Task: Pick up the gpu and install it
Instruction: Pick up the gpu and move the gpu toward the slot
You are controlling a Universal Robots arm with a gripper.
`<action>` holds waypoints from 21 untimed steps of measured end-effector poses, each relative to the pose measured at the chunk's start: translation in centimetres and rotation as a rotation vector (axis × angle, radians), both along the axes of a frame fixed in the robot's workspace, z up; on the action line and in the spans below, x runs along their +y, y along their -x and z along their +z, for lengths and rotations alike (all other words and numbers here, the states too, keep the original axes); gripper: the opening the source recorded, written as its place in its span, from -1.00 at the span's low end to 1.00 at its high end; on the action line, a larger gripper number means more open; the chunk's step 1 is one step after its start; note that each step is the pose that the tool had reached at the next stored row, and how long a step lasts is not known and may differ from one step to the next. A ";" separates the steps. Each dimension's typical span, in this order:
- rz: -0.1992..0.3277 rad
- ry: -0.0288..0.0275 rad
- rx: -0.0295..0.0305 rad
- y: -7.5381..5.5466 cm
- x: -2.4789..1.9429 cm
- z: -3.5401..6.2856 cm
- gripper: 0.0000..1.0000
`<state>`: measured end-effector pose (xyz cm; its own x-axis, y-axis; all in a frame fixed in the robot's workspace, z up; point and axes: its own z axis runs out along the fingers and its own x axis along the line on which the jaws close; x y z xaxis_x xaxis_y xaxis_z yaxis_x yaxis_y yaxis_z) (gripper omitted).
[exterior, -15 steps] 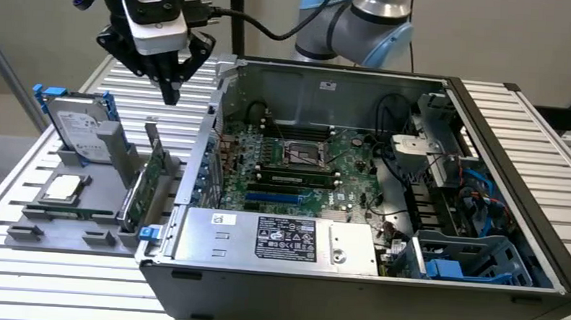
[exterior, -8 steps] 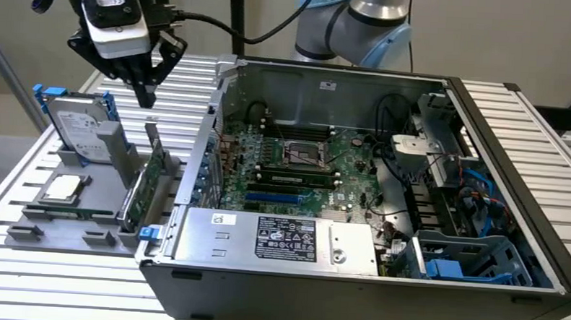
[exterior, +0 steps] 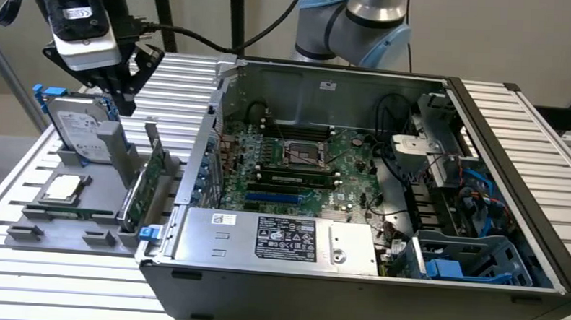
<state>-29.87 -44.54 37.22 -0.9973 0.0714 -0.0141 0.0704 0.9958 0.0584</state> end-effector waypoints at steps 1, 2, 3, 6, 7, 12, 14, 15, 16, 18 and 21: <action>0.000 0.0001 0.0001 0.3 -0.10 -0.15 -1.00; 0.000 0.0003 0.0001 0.6 -0.19 -0.33 -1.00; 0.000 0.0002 0.0001 0.8 -0.27 -0.51 -1.00; 0.000 0.0003 -0.0001 1.6 -0.38 -1.07 -1.00; 0.000 0.0009 0.0000 1.7 -0.38 -1.21 -1.00; 0.000 0.0027 0.0017 1.7 -0.39 -1.20 -1.00; 0.000 0.0027 0.0016 1.7 -0.39 -1.21 -1.00; 0.000 0.0027 0.0015 1.7 -0.39 -1.21 -1.00; 0.000 0.0026 0.0015 1.7 -0.39 -1.21 -1.00; 0.000 0.0027 0.0015 1.7 -0.39 -1.21 -1.00; 0.000 0.0027 0.0016 1.7 -0.39 -1.21 -1.00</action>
